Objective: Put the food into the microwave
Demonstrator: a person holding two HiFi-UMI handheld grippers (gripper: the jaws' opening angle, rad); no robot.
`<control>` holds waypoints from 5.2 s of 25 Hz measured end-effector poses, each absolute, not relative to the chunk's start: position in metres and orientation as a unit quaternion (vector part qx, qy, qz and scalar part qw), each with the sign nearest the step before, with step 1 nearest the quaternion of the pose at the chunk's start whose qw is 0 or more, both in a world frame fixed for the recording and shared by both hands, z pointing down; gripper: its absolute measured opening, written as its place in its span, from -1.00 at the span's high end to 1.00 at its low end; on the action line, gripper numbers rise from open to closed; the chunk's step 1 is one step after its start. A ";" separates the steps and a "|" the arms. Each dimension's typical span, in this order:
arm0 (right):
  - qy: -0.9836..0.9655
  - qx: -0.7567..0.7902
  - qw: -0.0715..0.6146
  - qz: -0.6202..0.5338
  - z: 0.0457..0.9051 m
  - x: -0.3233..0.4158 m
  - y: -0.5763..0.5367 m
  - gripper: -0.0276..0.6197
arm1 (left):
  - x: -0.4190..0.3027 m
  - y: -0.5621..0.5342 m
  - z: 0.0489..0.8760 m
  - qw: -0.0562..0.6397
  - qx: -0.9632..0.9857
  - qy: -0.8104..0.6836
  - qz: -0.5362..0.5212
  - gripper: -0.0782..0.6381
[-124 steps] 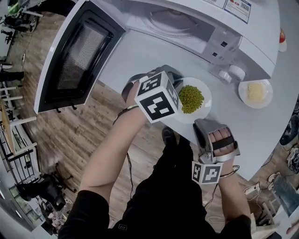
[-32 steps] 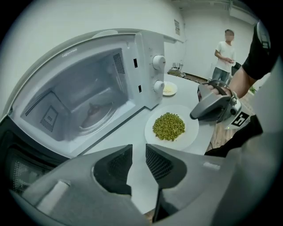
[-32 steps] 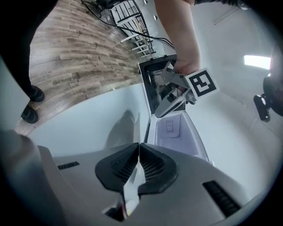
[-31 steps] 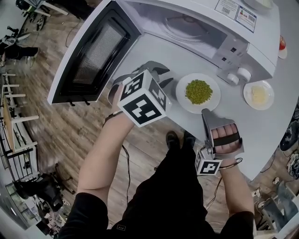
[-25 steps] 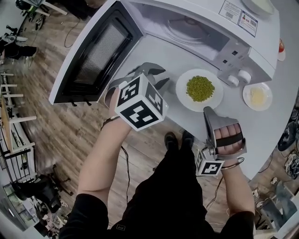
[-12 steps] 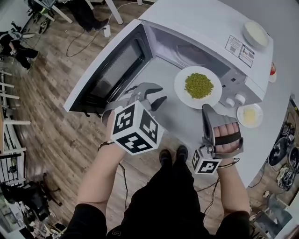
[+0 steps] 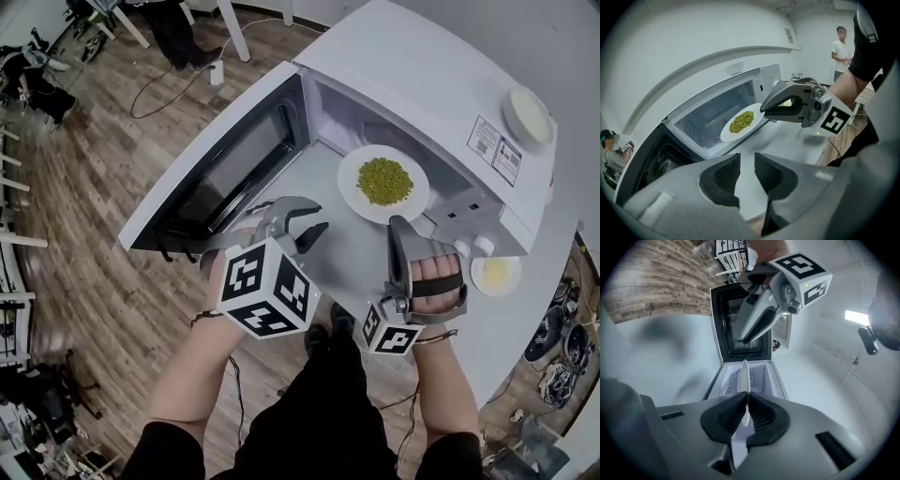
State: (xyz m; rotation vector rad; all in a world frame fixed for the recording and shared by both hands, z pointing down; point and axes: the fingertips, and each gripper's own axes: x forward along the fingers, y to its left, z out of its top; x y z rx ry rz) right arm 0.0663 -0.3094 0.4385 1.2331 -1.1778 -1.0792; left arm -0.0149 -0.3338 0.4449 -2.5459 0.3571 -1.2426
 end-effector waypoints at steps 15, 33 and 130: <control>-0.498 0.537 0.564 -0.382 0.482 0.082 -0.363 0.84 | -0.017 -0.347 0.468 0.137 -0.885 0.109 -0.432 0.51; -0.541 0.498 0.618 -0.278 0.506 0.097 -0.389 0.85 | -0.016 -0.325 0.463 0.131 -0.873 0.076 -0.463 0.51; -0.845 0.524 -0.042 0.101 0.247 0.108 0.106 0.87 | 0.030 0.059 0.235 -0.039 -0.973 0.204 -0.098 0.76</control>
